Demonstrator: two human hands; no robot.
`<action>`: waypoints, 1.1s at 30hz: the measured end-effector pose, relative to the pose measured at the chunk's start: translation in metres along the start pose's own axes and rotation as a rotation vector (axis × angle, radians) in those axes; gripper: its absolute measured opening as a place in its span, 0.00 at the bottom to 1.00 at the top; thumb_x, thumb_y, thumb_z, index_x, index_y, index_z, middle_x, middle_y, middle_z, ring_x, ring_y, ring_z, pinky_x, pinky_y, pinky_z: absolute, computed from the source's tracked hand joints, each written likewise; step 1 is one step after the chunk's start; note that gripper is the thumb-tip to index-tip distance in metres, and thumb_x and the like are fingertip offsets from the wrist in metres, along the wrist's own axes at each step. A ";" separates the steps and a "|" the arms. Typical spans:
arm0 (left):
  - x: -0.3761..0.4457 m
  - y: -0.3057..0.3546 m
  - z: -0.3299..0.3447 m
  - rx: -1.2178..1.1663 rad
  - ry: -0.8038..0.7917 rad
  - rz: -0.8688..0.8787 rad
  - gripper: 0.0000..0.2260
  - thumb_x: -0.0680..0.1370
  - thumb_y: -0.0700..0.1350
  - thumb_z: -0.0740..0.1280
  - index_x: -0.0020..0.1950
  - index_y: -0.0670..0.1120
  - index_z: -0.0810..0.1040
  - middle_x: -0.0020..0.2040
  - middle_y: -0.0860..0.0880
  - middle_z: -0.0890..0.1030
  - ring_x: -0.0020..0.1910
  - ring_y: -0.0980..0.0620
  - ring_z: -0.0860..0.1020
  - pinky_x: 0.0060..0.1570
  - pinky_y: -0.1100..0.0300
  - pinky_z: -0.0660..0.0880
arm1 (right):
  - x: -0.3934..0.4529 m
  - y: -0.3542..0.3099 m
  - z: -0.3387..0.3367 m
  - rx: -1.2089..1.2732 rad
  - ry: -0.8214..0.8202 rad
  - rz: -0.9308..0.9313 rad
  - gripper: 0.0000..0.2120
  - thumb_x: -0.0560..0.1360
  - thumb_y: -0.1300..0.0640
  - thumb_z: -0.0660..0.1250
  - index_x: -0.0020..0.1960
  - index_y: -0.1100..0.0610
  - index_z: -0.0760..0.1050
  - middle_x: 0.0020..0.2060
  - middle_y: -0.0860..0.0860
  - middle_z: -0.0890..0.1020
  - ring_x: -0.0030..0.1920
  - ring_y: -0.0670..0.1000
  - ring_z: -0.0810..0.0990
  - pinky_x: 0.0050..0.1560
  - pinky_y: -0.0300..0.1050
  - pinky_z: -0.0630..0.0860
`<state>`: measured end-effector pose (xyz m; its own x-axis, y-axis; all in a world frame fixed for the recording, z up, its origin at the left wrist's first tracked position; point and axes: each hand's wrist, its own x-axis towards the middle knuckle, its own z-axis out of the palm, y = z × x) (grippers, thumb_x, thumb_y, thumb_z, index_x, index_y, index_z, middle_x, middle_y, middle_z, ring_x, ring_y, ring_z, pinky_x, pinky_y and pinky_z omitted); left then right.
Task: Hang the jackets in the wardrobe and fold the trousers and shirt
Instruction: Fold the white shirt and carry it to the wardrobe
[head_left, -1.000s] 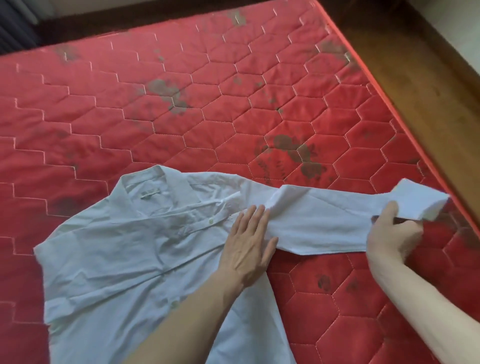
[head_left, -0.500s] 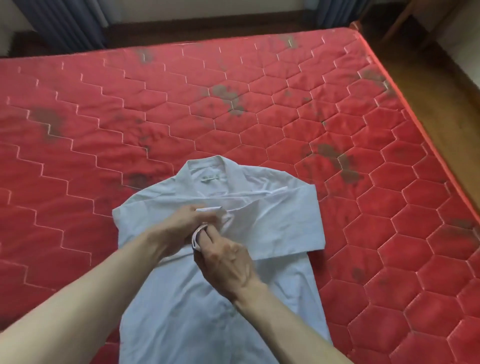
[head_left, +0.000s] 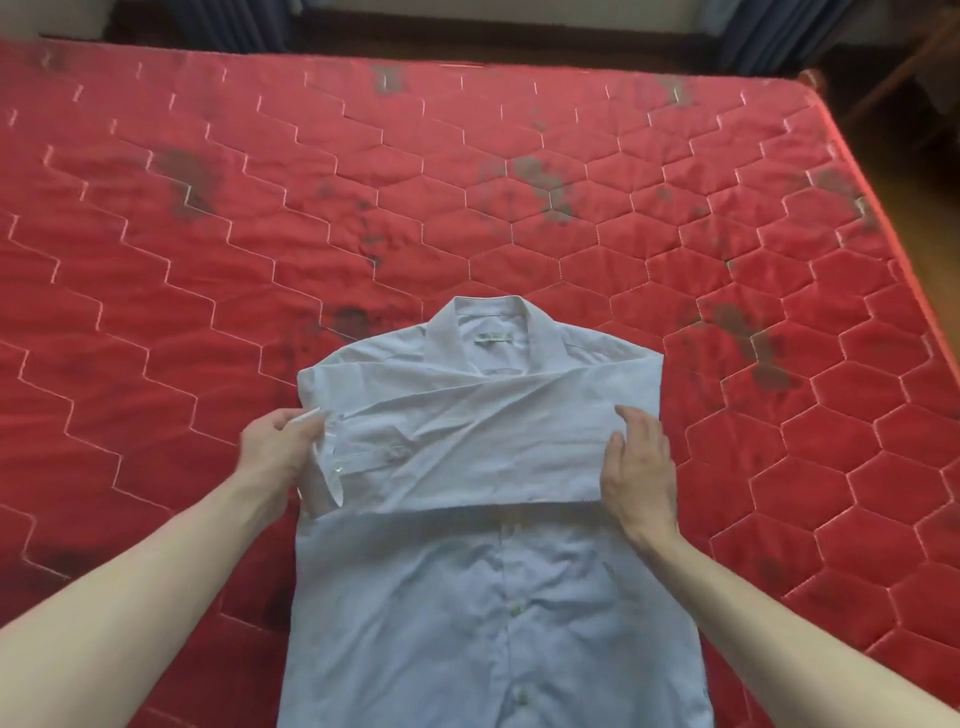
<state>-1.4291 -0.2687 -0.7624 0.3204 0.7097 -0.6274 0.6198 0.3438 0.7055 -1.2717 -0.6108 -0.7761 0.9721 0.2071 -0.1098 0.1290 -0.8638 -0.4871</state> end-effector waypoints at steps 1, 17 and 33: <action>0.005 -0.005 -0.002 0.038 0.015 0.020 0.11 0.76 0.46 0.76 0.55 0.43 0.84 0.48 0.44 0.85 0.41 0.49 0.81 0.39 0.57 0.76 | 0.008 0.011 -0.003 -0.131 -0.086 0.003 0.21 0.86 0.60 0.56 0.78 0.60 0.67 0.77 0.57 0.69 0.75 0.60 0.69 0.71 0.57 0.67; 0.033 -0.008 0.028 0.180 0.101 0.176 0.14 0.74 0.38 0.58 0.41 0.43 0.84 0.39 0.48 0.85 0.37 0.51 0.79 0.35 0.59 0.73 | 0.032 0.066 0.005 -0.325 -0.218 0.411 0.32 0.87 0.41 0.45 0.86 0.52 0.40 0.85 0.51 0.44 0.85 0.54 0.44 0.82 0.62 0.48; 0.056 -0.028 0.018 0.531 0.139 0.211 0.11 0.76 0.45 0.68 0.57 0.47 0.77 0.55 0.45 0.81 0.53 0.41 0.77 0.51 0.49 0.73 | 0.053 0.069 0.023 -0.394 -0.033 -0.175 0.34 0.85 0.40 0.46 0.86 0.55 0.47 0.85 0.53 0.49 0.85 0.54 0.47 0.82 0.60 0.47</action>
<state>-1.4155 -0.2493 -0.8233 0.4010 0.8155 -0.4172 0.8384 -0.1432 0.5260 -1.2161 -0.6486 -0.8349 0.9231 0.3749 -0.0862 0.3621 -0.9225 -0.1340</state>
